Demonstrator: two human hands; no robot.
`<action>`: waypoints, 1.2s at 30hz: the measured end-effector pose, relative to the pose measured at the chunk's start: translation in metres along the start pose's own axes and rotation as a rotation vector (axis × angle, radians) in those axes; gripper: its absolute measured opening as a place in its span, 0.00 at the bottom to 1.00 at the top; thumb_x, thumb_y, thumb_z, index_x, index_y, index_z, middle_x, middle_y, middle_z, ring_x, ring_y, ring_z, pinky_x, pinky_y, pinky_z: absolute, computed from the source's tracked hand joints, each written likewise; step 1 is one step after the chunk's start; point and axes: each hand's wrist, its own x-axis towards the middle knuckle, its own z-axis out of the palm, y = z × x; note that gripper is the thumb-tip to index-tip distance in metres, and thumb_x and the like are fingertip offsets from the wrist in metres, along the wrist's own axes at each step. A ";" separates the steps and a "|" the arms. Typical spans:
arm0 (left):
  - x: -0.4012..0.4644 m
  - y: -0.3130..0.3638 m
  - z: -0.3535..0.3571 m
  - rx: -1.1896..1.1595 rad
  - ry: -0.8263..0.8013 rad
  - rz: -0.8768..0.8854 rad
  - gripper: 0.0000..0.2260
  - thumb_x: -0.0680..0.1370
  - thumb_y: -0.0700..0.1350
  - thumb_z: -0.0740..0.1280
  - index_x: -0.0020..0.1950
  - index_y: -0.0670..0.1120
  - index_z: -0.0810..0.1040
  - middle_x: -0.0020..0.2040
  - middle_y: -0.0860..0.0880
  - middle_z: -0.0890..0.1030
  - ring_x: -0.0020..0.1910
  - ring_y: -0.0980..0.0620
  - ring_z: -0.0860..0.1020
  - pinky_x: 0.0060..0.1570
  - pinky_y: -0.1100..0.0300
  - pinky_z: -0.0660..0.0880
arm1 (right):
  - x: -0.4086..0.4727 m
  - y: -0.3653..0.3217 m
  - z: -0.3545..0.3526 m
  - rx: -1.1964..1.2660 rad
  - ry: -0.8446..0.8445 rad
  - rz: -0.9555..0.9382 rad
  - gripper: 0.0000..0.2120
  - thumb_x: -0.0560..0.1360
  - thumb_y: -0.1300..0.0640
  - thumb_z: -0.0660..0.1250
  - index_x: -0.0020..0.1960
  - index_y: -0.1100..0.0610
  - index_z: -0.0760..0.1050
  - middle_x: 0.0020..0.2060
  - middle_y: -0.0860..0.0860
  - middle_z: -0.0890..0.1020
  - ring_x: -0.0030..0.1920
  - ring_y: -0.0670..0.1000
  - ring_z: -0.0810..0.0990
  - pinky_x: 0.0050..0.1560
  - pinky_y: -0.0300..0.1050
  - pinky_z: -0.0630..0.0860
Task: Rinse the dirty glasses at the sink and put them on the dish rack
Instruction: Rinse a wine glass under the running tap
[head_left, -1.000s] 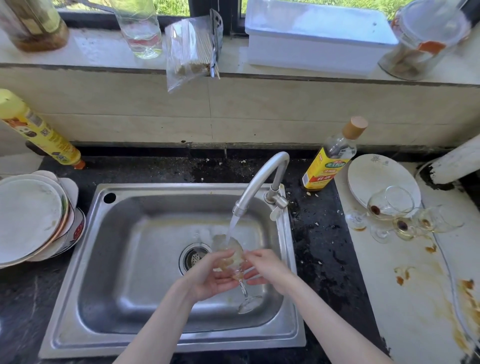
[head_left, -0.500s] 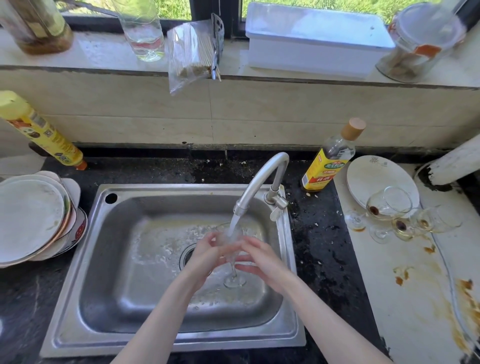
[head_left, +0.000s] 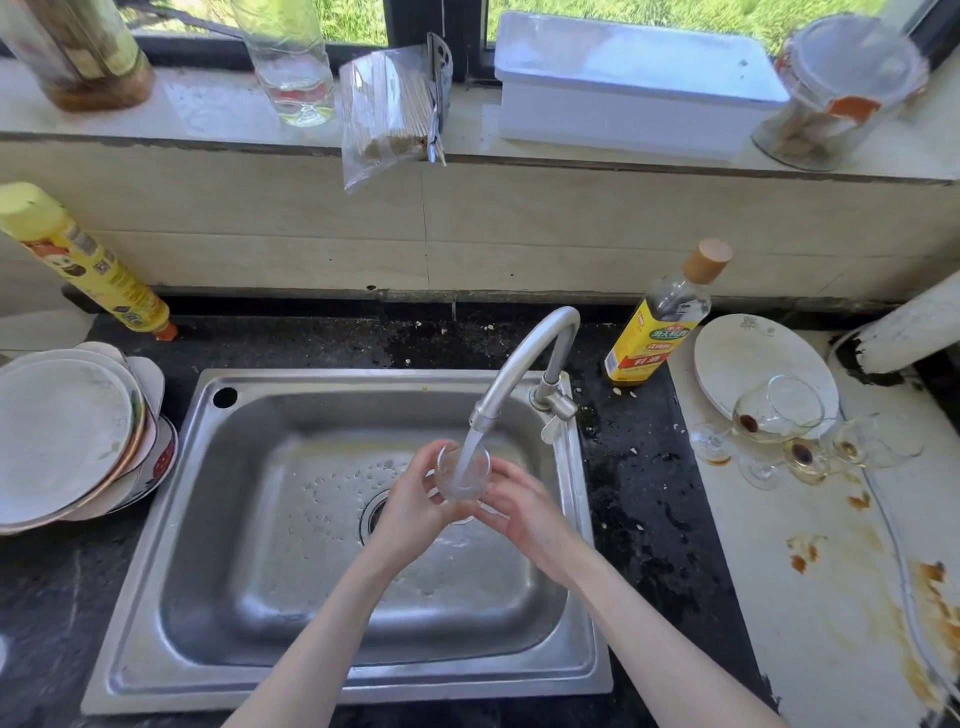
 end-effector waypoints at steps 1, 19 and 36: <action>0.000 0.000 0.000 0.002 -0.007 0.008 0.27 0.66 0.28 0.73 0.57 0.51 0.71 0.53 0.52 0.78 0.49 0.53 0.78 0.44 0.67 0.75 | 0.000 0.001 0.000 0.012 0.005 -0.009 0.12 0.75 0.67 0.60 0.55 0.57 0.76 0.51 0.55 0.81 0.51 0.51 0.81 0.59 0.47 0.75; -0.006 -0.008 0.002 -0.040 -0.029 -0.006 0.26 0.67 0.30 0.72 0.56 0.55 0.72 0.54 0.49 0.79 0.50 0.52 0.79 0.47 0.60 0.77 | -0.002 0.010 -0.002 -0.024 0.009 0.010 0.11 0.76 0.63 0.62 0.57 0.55 0.75 0.54 0.53 0.81 0.55 0.49 0.79 0.60 0.47 0.75; -0.002 -0.004 -0.003 -0.109 -0.029 -0.344 0.15 0.77 0.51 0.65 0.58 0.42 0.76 0.45 0.41 0.80 0.36 0.49 0.80 0.38 0.62 0.78 | 0.005 -0.008 0.003 -0.314 0.150 0.237 0.18 0.76 0.39 0.59 0.47 0.53 0.76 0.35 0.53 0.79 0.32 0.50 0.78 0.43 0.47 0.81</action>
